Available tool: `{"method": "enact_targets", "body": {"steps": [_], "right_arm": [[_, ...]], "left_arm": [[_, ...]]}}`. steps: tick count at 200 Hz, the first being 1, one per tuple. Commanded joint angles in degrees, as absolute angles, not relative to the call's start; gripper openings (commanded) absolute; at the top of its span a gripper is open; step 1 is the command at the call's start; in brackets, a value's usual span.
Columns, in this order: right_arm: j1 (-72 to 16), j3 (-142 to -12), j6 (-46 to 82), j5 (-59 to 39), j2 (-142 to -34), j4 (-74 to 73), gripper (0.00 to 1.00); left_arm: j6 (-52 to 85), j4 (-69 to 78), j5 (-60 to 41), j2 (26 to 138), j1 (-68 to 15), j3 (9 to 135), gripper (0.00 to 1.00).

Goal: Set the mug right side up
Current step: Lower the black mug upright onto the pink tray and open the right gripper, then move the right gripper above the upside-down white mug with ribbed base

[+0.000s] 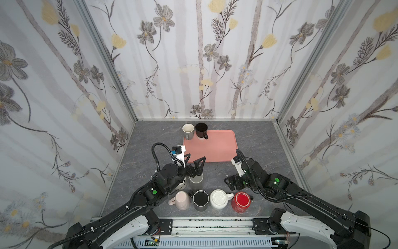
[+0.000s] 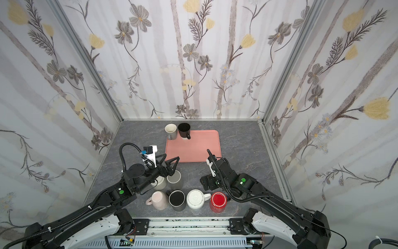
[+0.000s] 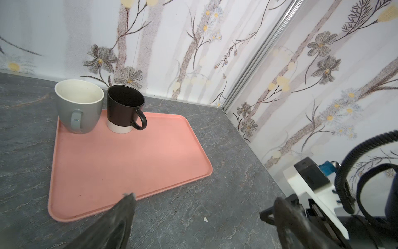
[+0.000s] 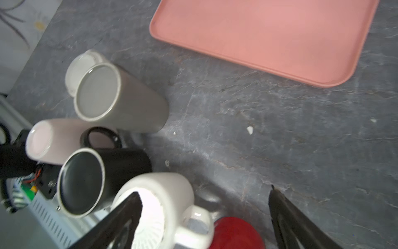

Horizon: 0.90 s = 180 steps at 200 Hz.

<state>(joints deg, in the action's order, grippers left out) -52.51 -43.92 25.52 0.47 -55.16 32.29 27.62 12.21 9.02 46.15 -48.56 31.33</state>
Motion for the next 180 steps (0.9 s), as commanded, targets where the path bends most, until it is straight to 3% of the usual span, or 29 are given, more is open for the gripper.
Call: {"method": "enact_targets", "body": {"steps": [1, 30, 80, 156, 180], "right_arm": [[-57.63, -44.3, 27.82, -1.11, -55.9, 36.43, 1.0], [-66.33, -43.72, 27.84, 1.53, -58.33, 34.21, 1.0], [-72.94, -45.99, 25.56, 7.45, -65.9, 34.21, 1.0], [-74.3, -46.67, 24.74, 11.43, -73.02, 32.57, 1.0], [-73.29, -46.79, 25.27, 12.78, -74.94, 31.65, 0.96]], "left_arm": [[28.27, 14.07, 9.84, 45.75, -48.52, 31.14, 1.0], [28.13, 13.58, 10.1, 45.78, -48.41, 31.25, 1.0], [27.95, 12.16, 10.81, 44.93, -48.17, 31.69, 1.0], [27.76, 10.82, 11.53, 43.01, -47.59, 30.87, 1.0], [28.16, 10.68, 11.44, 41.94, -47.53, 30.37, 1.0]]}}
